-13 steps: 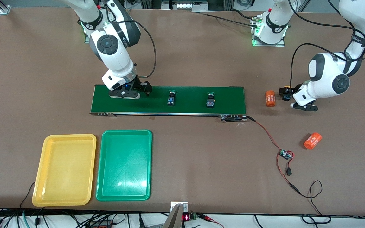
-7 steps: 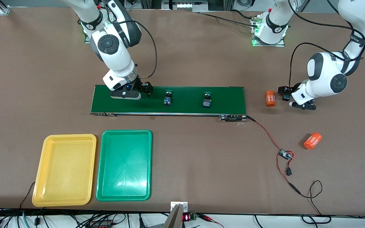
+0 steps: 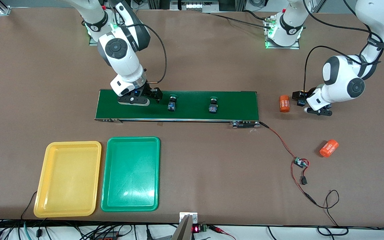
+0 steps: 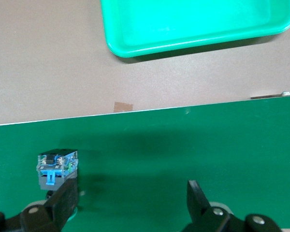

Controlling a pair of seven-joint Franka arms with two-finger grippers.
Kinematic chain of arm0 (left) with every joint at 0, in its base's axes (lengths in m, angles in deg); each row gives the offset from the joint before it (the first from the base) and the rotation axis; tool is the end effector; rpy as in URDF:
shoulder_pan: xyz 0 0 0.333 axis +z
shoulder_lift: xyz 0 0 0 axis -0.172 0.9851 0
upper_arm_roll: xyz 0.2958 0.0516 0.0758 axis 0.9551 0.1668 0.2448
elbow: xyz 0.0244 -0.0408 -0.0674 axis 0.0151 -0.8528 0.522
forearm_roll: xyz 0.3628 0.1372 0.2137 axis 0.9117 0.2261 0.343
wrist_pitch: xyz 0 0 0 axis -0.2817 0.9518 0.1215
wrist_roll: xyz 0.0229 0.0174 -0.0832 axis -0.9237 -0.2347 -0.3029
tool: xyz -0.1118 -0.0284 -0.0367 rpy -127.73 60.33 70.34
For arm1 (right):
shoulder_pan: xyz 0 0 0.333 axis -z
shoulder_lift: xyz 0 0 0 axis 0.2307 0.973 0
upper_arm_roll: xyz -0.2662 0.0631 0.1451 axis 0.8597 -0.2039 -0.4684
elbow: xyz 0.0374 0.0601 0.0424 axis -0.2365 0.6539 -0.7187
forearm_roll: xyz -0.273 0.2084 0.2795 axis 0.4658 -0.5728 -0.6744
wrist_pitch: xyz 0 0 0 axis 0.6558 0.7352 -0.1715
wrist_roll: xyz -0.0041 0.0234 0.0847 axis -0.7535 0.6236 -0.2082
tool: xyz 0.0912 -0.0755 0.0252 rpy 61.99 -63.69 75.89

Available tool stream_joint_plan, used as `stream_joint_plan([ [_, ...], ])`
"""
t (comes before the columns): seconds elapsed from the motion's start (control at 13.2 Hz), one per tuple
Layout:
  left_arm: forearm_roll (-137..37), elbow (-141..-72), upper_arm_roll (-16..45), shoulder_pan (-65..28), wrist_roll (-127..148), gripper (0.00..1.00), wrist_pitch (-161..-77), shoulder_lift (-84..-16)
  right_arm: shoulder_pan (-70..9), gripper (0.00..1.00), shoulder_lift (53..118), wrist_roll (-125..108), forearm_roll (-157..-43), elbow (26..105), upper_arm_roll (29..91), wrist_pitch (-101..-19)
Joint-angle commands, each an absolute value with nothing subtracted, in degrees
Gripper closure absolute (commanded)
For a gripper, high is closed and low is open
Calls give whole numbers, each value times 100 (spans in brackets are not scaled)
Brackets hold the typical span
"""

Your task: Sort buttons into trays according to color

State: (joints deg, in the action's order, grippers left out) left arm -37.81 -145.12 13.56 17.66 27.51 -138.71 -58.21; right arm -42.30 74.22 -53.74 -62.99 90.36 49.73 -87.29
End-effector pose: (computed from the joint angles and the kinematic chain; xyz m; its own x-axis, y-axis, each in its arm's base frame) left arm 0.4702 0.0560 0.1056 0.9504 -0.1019 -0.2939 -0.0660 -0.9894 0.1296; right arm 0.5063 0.3374 0.2525 0.9900 -0.1162 0.0799 -0.1094 -0.9904 -0.0850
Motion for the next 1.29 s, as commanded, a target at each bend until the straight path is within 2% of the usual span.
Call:
stream_joint_plan([
  [0.0, -3662, -14555, 1332, 1848, 2853, 2, -13973, -5773, -4296, 0, 7446, -5733, -6184, 8982, 4986, -8786],
  [0.08, -3671, -14555, 1332, 1848, 2853, 6, -13973, -5764, -4348, 0, 7455, -5978, -6184, 8965, 4986, -8812],
  [0.15, -3671, -14555, 1332, 1848, 2896, 18, -13964, -5772, -4401, 0, 7472, -6042, -6175, 8956, 4986, -8864],
  [0.3, -3662, -14546, 1332, 1910, 2932, 56, -13929, -5807, -4471, 0, 7648, -6016, -6131, 8877, 4995, -8987],
  [0.45, -3671, -14485, 1332, 1919, 2932, 83, -13912, -5877, -4472, 0, 7806, -5998, -6017, 8728, 4995, -8988],
  [0.53, -3671, -14406, 1324, 1919, 2923, 89, -13912, -5956, -4463, 0, 7815, -5972, -6017, 8719, 4995, -8988],
  [0.68, -3671, -14205, 1324, 1919, 2845, 95, -13903, -6140, -4454, 0, 7833, -5981, -6017, 8719, 4986, -8988],
  [1.06, -3680, -13185, 1297, 1507, 2591, 100, -13255, -6484, -4472, 0, 8026, -5963, -6008, 8683, 4986, -9058],
  [1.21, -3706, -13043, 1262, 1078, 2021, 100, -12946, -6484, -4507, 0, 8201, -5963, -5982, 8552, 4986, -9076],
])
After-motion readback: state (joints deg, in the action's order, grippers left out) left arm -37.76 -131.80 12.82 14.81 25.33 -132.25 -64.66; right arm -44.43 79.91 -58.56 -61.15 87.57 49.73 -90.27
